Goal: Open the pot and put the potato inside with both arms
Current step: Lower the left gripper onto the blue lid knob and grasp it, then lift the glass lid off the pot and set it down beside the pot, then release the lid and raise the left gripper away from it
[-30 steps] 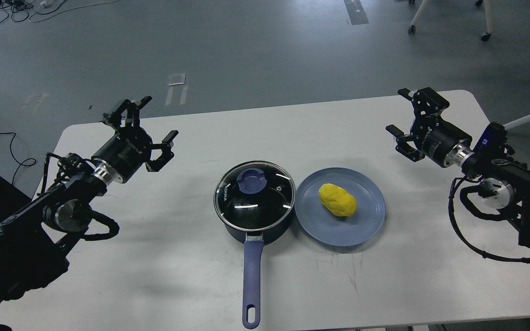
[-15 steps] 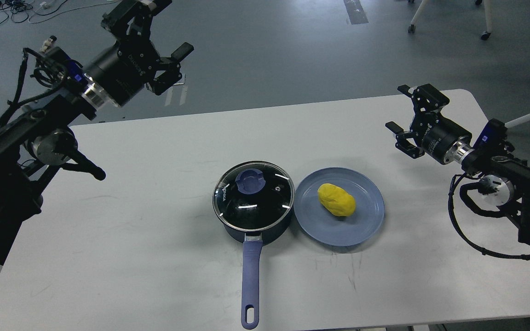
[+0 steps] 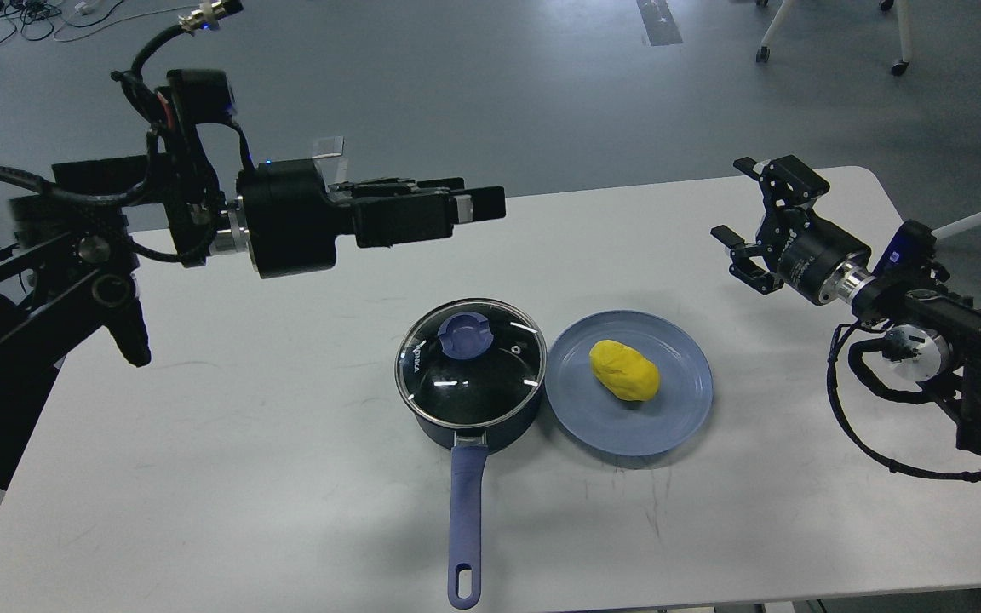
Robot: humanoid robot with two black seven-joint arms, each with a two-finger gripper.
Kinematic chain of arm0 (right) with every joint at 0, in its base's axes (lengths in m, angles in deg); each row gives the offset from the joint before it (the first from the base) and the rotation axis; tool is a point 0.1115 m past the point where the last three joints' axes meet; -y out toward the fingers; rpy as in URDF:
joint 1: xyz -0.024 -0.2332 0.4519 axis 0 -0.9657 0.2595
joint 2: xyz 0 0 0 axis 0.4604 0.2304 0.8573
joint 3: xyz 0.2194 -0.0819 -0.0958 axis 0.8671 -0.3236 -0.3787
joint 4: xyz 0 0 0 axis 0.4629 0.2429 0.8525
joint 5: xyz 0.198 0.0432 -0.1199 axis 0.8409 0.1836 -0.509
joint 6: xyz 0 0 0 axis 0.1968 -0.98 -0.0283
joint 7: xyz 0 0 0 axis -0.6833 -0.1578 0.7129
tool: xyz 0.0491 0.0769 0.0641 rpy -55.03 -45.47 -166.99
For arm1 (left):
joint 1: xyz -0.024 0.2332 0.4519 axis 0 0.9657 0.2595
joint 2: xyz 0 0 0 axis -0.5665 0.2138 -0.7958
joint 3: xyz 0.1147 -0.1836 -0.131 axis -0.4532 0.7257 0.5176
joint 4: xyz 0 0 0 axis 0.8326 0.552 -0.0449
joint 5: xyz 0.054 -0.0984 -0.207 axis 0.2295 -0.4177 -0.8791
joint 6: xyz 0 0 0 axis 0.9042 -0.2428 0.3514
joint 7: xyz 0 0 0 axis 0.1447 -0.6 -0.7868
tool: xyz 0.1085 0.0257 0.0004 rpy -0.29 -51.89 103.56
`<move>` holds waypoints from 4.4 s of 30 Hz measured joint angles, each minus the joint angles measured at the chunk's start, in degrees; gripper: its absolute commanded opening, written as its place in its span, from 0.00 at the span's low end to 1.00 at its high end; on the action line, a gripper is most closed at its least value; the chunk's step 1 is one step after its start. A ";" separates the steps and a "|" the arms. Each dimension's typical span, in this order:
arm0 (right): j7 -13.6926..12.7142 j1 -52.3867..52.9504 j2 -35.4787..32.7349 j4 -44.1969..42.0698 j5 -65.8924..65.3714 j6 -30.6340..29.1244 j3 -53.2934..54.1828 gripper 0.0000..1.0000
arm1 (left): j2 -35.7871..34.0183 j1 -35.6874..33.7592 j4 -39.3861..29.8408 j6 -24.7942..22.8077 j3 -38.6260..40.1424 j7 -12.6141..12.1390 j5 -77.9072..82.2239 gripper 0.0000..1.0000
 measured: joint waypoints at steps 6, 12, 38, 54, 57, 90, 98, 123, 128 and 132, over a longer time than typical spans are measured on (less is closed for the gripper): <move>0.00 0.04 -0.46 0.01 0.00 0.00 -0.03 1.00 | 2.86 0.48 0.95 0.12 -3.94 0.93 18.35 0.98; 0.00 0.04 -0.57 0.01 0.00 0.00 -0.07 1.00 | 5.48 1.05 6.73 4.05 -8.63 0.96 27.09 0.98; 0.00 -0.04 -0.67 0.07 0.00 0.00 -0.35 1.00 | 10.93 5.49 16.89 6.20 -10.00 0.96 29.22 0.95; 0.00 -0.09 -0.67 0.09 0.00 0.00 -0.35 1.00 | 12.19 5.24 16.71 7.05 -10.09 0.95 29.60 0.75; 0.00 -0.11 -0.67 0.09 0.00 0.00 -0.35 1.00 | 12.19 5.31 16.84 7.08 -10.13 0.95 30.49 0.62; 0.00 -0.04 -0.83 0.16 0.00 0.00 -0.33 1.00 | -11.69 2.93 13.83 14.28 -14.16 0.94 30.46 0.36; 0.00 -0.06 -0.81 0.18 0.00 0.00 -0.35 1.00 | -13.11 10.82 18.58 18.94 -15.32 0.96 28.92 0.39; 0.00 -0.24 -1.51 0.18 0.00 0.00 -0.35 1.00 | -5.12 18.91 34.16 24.00 -15.15 0.94 23.55 0.83; 0.00 -0.31 -1.79 0.18 0.00 0.00 -0.35 1.00 | -5.04 19.13 34.25 23.70 -15.02 0.96 21.13 0.98; 0.00 -0.30 -1.81 0.24 0.00 0.00 -0.35 1.00 | -5.67 18.62 34.14 22.16 -15.15 0.94 18.16 0.98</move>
